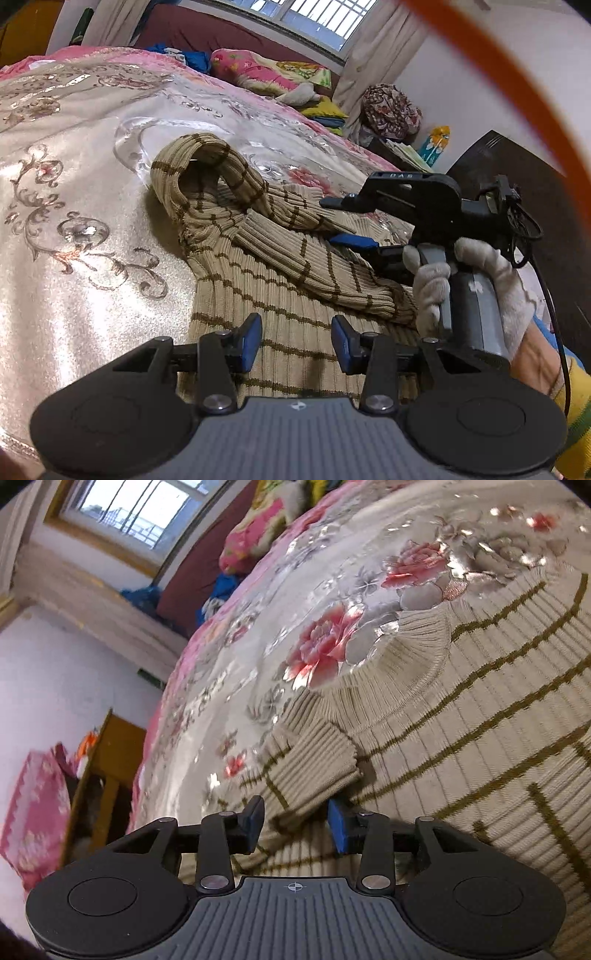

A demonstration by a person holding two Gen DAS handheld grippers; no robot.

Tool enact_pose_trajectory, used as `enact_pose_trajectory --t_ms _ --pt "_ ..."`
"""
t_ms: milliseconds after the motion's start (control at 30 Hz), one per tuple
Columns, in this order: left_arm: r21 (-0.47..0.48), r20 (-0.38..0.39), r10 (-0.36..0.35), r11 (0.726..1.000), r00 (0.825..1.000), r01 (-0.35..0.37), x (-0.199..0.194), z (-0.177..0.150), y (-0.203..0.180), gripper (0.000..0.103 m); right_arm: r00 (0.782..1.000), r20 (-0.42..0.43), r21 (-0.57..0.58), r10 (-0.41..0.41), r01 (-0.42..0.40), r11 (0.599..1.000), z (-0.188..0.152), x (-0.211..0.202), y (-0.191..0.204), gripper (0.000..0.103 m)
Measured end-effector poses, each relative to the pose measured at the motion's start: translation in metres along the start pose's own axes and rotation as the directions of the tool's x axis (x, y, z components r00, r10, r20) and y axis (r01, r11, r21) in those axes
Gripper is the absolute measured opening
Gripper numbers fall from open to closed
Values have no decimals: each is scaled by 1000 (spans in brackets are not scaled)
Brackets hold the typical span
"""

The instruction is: Fold small clothes

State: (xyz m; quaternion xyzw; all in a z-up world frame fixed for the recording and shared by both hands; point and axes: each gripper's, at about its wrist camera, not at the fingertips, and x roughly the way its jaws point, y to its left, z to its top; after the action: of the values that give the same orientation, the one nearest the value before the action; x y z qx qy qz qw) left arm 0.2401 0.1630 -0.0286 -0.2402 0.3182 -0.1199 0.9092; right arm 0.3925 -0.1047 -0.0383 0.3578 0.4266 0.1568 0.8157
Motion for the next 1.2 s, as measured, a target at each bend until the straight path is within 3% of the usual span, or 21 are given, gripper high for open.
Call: enact_pose_trajectory --t_ms 200,367,433,633,933,1067,1200 --pt "-9 -2 -6 1000 1000 6 -2 -1 1 45 1000 15 44 -23 22 999 0 4 0 36" --pt "-3 -2 -7 1000 1000 7 -3 -1 -1 45 996 9 7 -87 87 996 4 2 5 11" --pt "-2 -3 -9 1000 1000 9 -4 -1 -2 45 995 6 -30 -95 95 995 6 -4 8 7" --pt "21 5 -20 1000 1000 20 -8 -1 -9 46 995 41 -182 -94 100 978 12 -47 27 6" --pt "49 7 -27 998 1000 26 -10 -2 -17 47 990 132 -257 -57 90 962 23 -120 33 6" --pt "61 -6 -37 997 999 38 -8 -3 -18 47 975 198 -266 -100 151 952 26 -149 9 6" --pt "76 -26 -33 996 999 35 -3 -7 -22 47 962 187 -199 -197 234 952 19 -159 -37 6"
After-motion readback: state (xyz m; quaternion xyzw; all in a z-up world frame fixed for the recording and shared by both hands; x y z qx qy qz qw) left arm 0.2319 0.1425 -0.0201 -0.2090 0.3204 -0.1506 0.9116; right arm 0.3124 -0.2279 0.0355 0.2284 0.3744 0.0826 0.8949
